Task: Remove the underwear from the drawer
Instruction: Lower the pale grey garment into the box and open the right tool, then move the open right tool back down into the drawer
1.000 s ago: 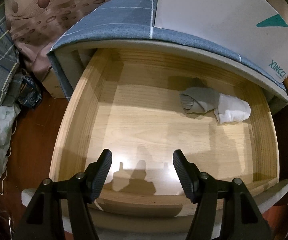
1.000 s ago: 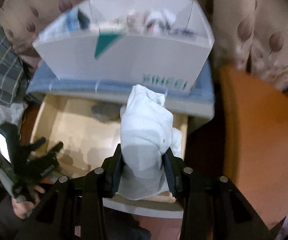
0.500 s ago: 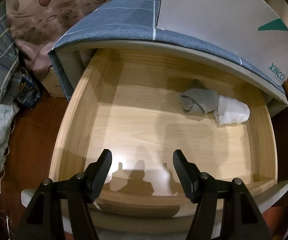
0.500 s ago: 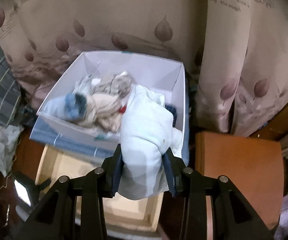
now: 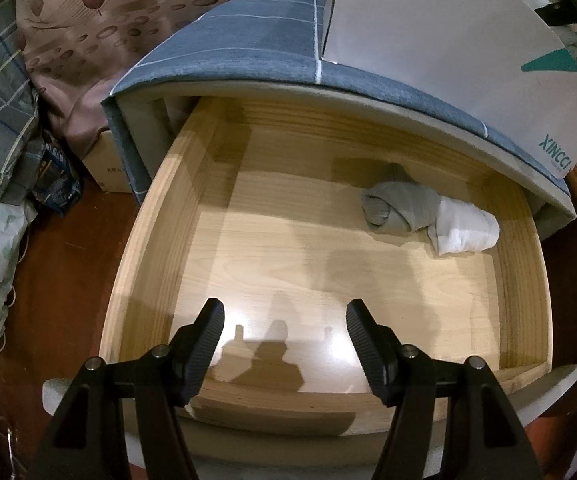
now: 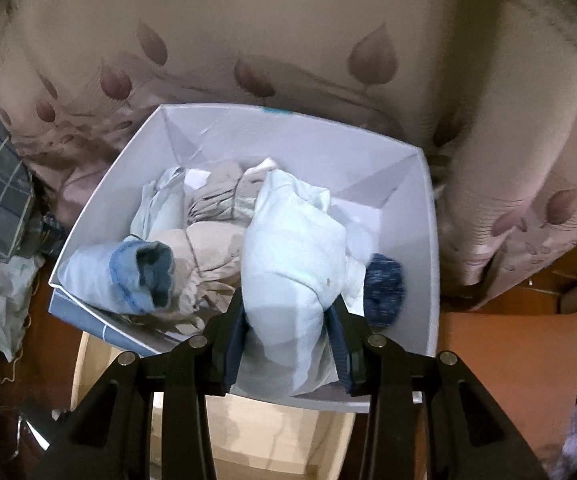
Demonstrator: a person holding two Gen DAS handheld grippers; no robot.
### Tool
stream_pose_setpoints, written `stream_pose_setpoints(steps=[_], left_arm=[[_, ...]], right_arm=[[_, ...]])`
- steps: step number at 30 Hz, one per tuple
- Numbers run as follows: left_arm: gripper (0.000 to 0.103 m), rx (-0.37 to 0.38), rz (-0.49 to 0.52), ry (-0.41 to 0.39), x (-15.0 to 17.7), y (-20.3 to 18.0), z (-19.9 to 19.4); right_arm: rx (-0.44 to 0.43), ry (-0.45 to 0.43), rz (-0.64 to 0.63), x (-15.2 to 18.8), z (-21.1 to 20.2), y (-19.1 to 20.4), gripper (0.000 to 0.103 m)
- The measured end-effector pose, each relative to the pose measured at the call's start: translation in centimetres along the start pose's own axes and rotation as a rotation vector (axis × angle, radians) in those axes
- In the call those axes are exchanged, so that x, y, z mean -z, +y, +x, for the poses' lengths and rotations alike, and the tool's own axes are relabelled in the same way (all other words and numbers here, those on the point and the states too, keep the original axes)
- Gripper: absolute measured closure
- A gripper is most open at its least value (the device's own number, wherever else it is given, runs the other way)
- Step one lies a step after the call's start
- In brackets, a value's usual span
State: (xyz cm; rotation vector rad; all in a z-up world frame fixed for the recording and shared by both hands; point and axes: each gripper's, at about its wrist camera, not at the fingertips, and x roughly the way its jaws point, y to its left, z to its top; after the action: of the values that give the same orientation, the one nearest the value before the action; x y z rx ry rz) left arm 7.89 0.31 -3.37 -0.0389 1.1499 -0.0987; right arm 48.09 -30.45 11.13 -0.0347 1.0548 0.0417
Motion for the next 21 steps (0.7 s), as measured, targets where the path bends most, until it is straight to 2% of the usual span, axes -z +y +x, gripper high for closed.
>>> stream_pose_setpoints(steps=[4, 10, 12, 16, 21], left_arm=[[0.038, 0.001, -0.004, 0.003, 0.0, 0.2, 0.0], [0.038, 0.002, -0.013, 0.006, 0.0, 0.4, 0.0], [0.038, 0.000, -0.012, 0.005, 0.0, 0.4, 0.0], [0.038, -0.001, -0.016, 0.008, 0.0, 0.5, 0.1], [0.038, -0.006, -0.019, 0.009, 0.0, 0.7, 0.0]], right_arm=[[0.004, 0.056, 0.009, 0.0, 2.9, 0.6, 0.067], [0.002, 0.065, 0.010, 0.3, 4.1, 0.7, 0.061], [-0.021, 0.044, 0.015, 0.4, 3.5, 0.6, 0.057], [-0.059, -0.006, 0.009, 0.8, 1.7, 0.4, 0.056], [-0.113, -0.068, -0.051, 3.4, -1.8, 0.3, 0.056]])
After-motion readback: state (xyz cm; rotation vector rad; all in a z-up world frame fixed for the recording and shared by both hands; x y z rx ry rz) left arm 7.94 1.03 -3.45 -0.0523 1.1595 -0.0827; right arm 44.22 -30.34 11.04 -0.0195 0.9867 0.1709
